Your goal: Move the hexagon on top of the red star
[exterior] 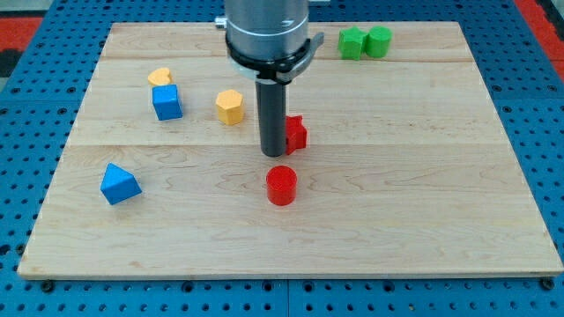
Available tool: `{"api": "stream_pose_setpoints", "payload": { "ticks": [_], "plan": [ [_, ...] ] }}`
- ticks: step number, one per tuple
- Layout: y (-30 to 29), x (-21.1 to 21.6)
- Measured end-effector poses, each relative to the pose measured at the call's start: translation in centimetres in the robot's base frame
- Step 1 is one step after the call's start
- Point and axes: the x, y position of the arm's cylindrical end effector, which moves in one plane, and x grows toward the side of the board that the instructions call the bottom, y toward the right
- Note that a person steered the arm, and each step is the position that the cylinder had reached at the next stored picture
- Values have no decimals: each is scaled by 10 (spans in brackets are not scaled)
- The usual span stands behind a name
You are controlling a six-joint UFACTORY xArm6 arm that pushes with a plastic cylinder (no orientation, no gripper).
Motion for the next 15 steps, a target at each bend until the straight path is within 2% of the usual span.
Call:
{"api": "stream_pose_setpoints", "payload": {
  "ticks": [1,2,3,5,6,8,9,11,12,14,15],
  "plan": [
    [-31,5],
    [-59,-10],
    [-59,-43],
    [-88,-62],
    [-70,-97],
    [-93,-109],
    [-83,-126],
    [-19,-122],
    [-46,-134],
    [-31,-168],
    [-26,-164]
  ]
}}
